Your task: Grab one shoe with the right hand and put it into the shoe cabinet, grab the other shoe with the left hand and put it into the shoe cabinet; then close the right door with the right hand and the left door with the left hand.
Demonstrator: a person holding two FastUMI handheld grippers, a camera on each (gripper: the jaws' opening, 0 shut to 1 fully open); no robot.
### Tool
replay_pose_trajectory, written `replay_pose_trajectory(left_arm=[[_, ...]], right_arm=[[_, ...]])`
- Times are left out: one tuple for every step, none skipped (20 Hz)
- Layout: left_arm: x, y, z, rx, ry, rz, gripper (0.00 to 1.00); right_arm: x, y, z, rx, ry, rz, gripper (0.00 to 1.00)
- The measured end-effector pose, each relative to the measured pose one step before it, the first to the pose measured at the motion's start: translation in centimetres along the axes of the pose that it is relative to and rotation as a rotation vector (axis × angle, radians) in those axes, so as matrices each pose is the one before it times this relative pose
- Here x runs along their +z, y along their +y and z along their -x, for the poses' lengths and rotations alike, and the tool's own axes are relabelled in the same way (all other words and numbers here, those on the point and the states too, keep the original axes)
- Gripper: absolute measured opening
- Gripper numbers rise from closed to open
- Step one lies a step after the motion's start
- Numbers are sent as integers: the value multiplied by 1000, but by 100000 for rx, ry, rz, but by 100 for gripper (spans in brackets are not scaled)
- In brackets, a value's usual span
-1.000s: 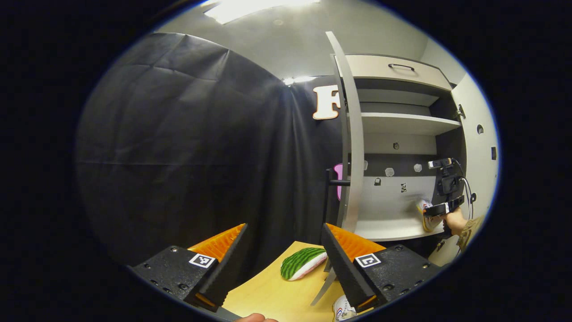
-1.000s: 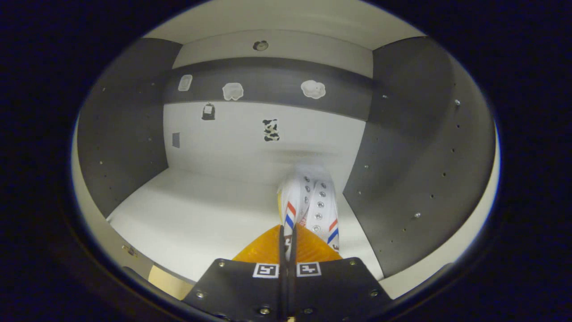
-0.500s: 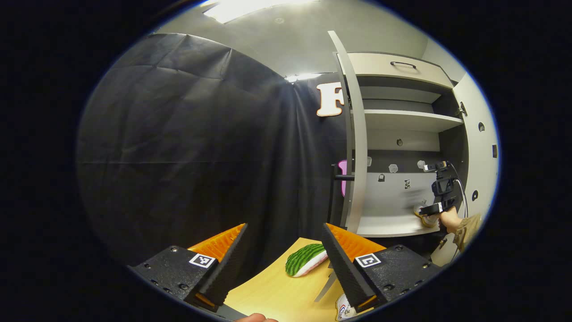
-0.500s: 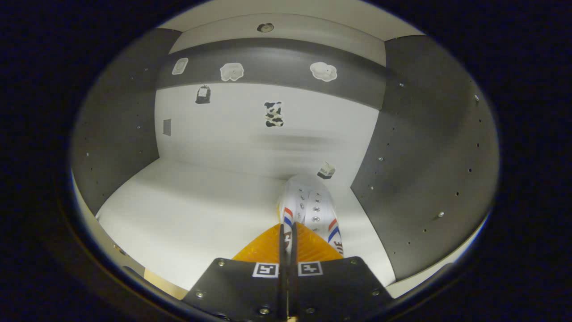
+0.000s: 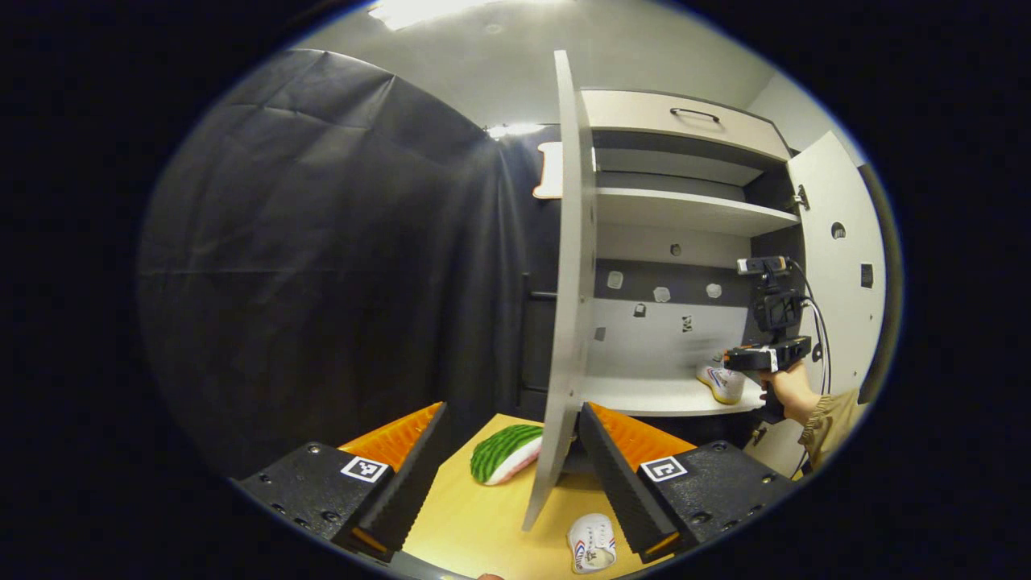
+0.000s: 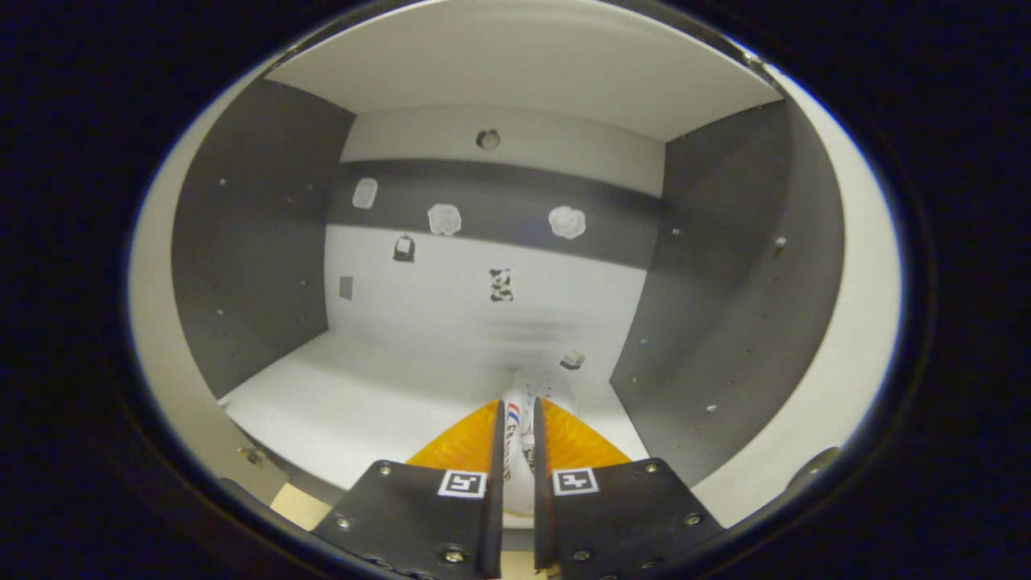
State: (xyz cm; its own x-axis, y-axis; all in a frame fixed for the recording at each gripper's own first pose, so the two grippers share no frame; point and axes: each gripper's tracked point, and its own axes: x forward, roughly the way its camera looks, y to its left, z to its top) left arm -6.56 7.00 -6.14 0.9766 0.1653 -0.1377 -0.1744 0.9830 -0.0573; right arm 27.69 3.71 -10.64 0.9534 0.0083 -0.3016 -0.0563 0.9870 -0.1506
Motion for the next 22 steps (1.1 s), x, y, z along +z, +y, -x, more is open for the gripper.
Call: replay_pose_trajectory(left_arm=[[-411, -790, 63, -2099, 715, 401, 98], [-313, -931, 1, -2260, 666, 371, 98], [-483, -1004, -23, -2605, 874, 225, 98], [-439, -981, -48, -2808, 1004, 250, 98], [-591, -970, -81, -2689, 1191, 361, 98], [-508, -934, -169, -2690, 1266, 263, 98], [-600, -923, -259, -2409, 1072, -40, 98], [-549, -675, -301, -1848, 938, -431, 97], [-583, -533, -320, -1374, 919, -725, 96], [-920, -434, -444, -1273, 1520, -885, 98], [-861, -325, -428, -723, 1593, -631, 96], [-1012, -282, -466, -701, 1790, -653, 96], [-1355, -82, -550, -345, 2734, -684, 96], [-1367, -152, -484, -263, 3020, -635, 98], [-1638, -303, -612, -281, 3437, -475, 96], [-1472, -55, -772, -473, 3441, -397, 98], [-1795, -189, -867, -426, 3735, -422, 98], [-1700, -81, -962, -382, 4002, -526, 98], [-1742, -64, -960, -297, 4078, -639, 98], [-1562, -26, -888, -410, 3679, -704, 99], [-1497, 174, -780, -441, 3642, -520, 99], [-1586, 128, -839, -338, 4360, -513, 99]], right_arm=[[1362, 22, 1828, 576, -4150, 279, 16], [1253, 225, 1950, 940, -3726, 111, 16], [1264, 234, 1976, 1261, -3332, 85, 16], [1287, 247, 1908, 1374, -2837, -488, 16], [1244, 132, 1936, 1015, -2741, -945, 16], [1136, 62, 1719, 862, -2515, -1291, 18], [1010, -150, 1456, 230, -1920, -1472, 18], [963, -231, 1542, 163, -1591, -1512, 18], [542, -429, 1666, -104, -1411, -1351, 18], [1002, -453, 1608, -338, -2153, -1017, 18], [868, -450, 1233, -541, -1999, -464, 18], [1134, -568, 1152, -875, -2339, -354, 18], [921, -471, 1183, -661, -2152, -631, 18], [869, -479, 978, -543, -1445, -810, 18], [536, -413, 954, -323, -1126, -655, 18], [683, -470, 807, -409, -1109, -590, 18], [447, -595, 796, -651, -1453, -294, 18], [469, -619, 677, -1172, -842, 168, 18], [307, -517, 663, -1188, -709, 149, 18], [409, -519, 620, -1149, -710, -22, 18], [416, -403, 531, -1060, -1013, -338, 18], [401, -398, 511, -1052, -1022, -38, 18]])
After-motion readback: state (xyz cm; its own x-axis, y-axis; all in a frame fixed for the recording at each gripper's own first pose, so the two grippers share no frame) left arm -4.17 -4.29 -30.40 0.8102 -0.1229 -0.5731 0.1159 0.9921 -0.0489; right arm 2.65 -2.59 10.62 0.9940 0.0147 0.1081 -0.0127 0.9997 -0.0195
